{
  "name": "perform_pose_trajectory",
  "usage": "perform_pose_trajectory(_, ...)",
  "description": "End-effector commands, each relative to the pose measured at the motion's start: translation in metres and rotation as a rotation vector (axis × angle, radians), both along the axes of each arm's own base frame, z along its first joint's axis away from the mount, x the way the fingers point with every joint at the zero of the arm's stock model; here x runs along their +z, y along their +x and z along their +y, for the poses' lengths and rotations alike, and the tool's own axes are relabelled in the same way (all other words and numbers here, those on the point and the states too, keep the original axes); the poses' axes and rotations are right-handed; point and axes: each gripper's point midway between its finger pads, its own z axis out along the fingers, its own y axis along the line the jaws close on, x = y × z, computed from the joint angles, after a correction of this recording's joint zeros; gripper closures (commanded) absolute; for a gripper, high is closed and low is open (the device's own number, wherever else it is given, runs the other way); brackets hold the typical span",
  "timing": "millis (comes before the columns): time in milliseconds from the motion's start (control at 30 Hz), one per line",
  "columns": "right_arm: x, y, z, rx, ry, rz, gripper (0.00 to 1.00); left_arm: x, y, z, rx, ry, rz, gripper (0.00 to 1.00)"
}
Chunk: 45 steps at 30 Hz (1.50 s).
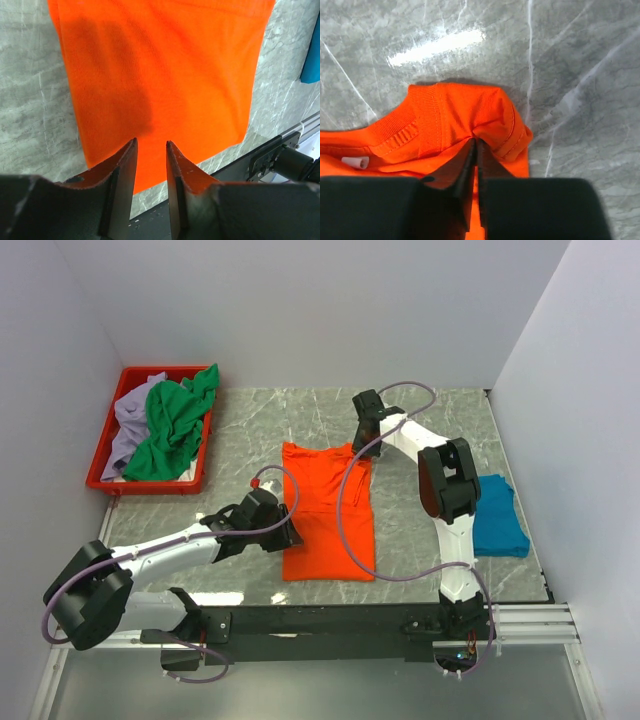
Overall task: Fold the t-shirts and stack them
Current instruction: Fold the tshirt
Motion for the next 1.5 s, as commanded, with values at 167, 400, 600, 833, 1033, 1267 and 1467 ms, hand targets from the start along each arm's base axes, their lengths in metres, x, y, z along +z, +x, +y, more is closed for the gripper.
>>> perform_pose_trajectory(167, 0.038, 0.019, 0.010, 0.005, 0.025, -0.077, 1.00, 0.007, 0.006, -0.006, -0.019, -0.023, -0.032, 0.67)
perform_pose_trajectory(400, 0.074, 0.031, 0.020, 0.011, 0.083, -0.145, 1.00, 0.004, 0.006, -0.007, -0.024, -0.017, -0.027, 0.68)
perform_pose_trajectory(600, 0.065, 0.035, 0.030, 0.029, 0.111, -0.113, 1.00, -0.002, 0.006, -0.007, -0.029, -0.005, -0.018, 0.68)
perform_pose_trajectory(833, 0.053, 0.038, 0.039, 0.051, 0.141, -0.107, 1.00, -0.007, 0.005, -0.009, -0.037, -0.004, -0.007, 0.69)
perform_pose_trajectory(1033, 0.041, 0.039, 0.063, 0.121, 0.204, -0.097, 0.99, -0.008, 0.005, -0.010, -0.040, -0.003, -0.004, 0.70)
perform_pose_trajectory(1267, 0.021, 0.041, 0.067, 0.136, 0.201, -0.073, 0.89, -0.010, 0.005, -0.009, -0.039, 0.002, 0.000, 0.70)
perform_pose_trajectory(1467, 0.043, 0.045, 0.062, 0.139, 0.204, -0.114, 0.68, -0.003, 0.007, -0.007, -0.030, 0.004, -0.012, 0.70)
